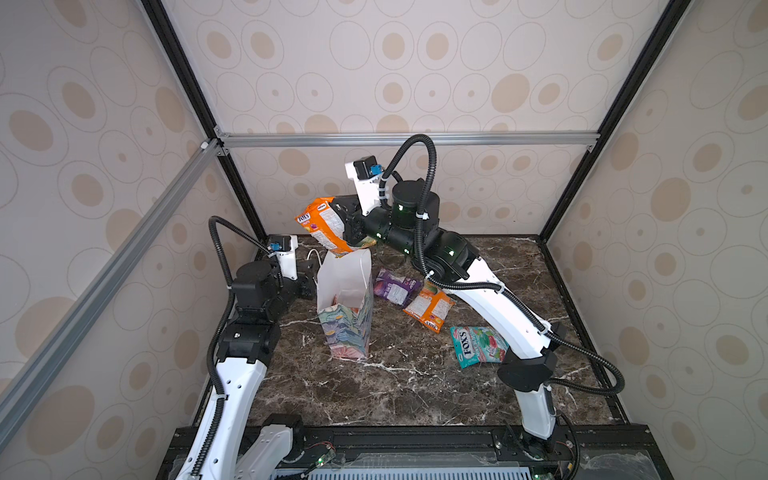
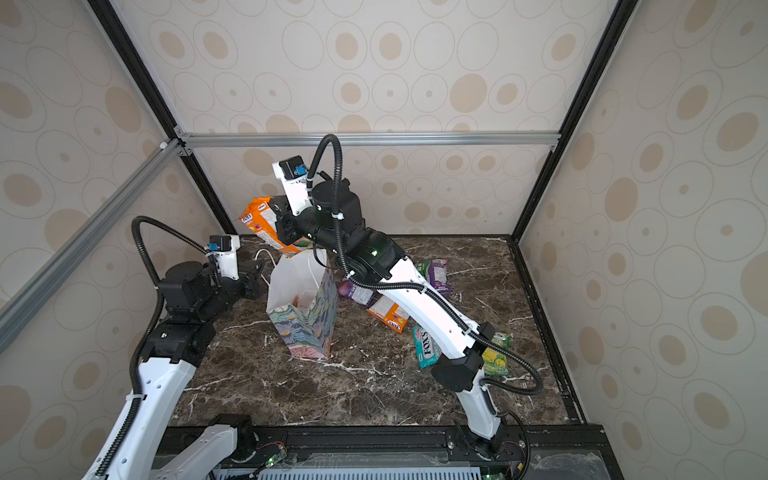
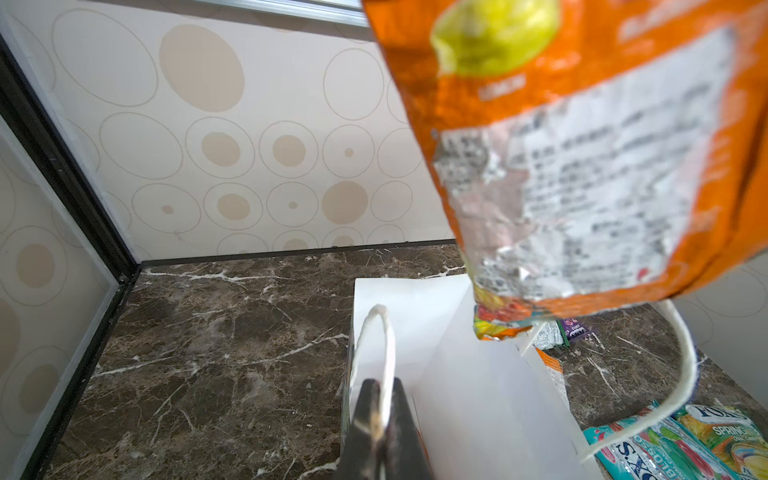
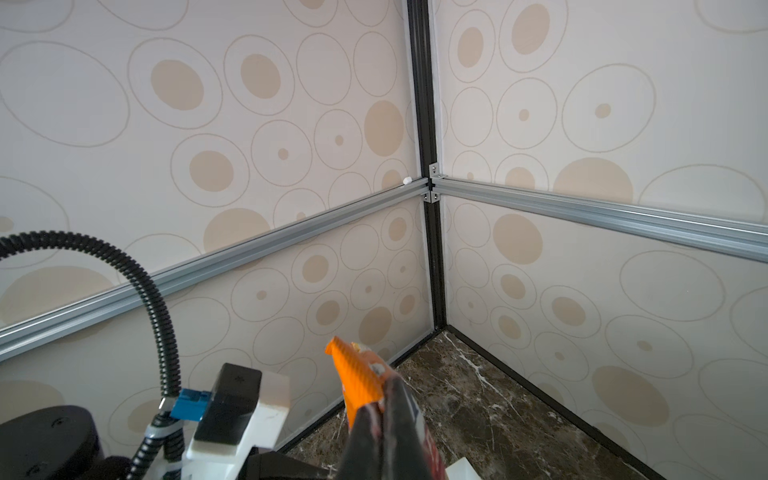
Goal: Place the snacks into the paper bag
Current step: 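Carry the orange bag with the right gripper over the white bag's mouth, then lower the orange bag into the white bag with the right gripper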
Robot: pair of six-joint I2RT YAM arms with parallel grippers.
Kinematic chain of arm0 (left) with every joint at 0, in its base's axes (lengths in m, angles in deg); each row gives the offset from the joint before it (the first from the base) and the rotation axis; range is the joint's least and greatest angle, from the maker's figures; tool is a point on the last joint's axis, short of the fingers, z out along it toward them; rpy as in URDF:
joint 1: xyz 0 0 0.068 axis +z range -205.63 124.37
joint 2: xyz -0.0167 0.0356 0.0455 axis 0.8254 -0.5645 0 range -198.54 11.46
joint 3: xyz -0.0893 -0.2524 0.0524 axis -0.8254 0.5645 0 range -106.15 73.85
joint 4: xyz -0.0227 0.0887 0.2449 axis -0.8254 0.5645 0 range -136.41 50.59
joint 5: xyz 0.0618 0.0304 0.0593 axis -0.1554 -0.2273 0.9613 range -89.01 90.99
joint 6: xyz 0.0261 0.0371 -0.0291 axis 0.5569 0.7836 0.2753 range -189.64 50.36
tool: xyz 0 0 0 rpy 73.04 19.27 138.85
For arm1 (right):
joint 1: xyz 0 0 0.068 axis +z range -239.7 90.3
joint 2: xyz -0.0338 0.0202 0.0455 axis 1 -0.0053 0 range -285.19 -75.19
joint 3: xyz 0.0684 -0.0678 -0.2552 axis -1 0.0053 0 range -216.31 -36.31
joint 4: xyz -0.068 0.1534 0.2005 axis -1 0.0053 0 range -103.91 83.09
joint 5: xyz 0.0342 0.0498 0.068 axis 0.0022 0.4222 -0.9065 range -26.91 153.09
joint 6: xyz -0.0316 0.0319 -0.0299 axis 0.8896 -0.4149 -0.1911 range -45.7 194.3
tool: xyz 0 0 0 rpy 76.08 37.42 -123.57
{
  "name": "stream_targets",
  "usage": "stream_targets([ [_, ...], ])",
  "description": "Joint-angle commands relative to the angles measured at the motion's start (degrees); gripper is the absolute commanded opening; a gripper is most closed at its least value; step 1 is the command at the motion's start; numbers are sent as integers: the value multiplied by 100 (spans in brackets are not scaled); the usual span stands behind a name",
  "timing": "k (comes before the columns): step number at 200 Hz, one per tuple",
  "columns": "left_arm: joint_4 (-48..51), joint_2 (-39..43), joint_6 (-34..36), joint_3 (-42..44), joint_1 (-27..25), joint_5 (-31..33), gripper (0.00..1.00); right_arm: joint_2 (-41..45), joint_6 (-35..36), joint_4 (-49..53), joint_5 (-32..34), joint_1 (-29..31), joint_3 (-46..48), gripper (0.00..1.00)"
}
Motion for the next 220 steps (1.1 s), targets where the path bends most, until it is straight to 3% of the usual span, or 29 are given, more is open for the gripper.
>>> stream_targets([
  [1, -71, 113, 15, -15, 17, 20, 3, -131, 59, -425, 332, 27, -217, 0],
  [114, -56, 120, 25, -14, 17, 76, 3, -428, 198, -45, 1288, 33, 1, 0],
  [163, -58, 107, 25, -14, 16, 76, 3, -552, 271, 10, 1275, 27, -104, 0],
  [190, -62, 82, 25, -18, 17, 66, 3, -722, 315, -8, 1046, 37, -700, 0],
  [220, -62, 72, 17, -18, 17, 77, 3, -583, 403, -444, 1009, 50, -626, 0],
])
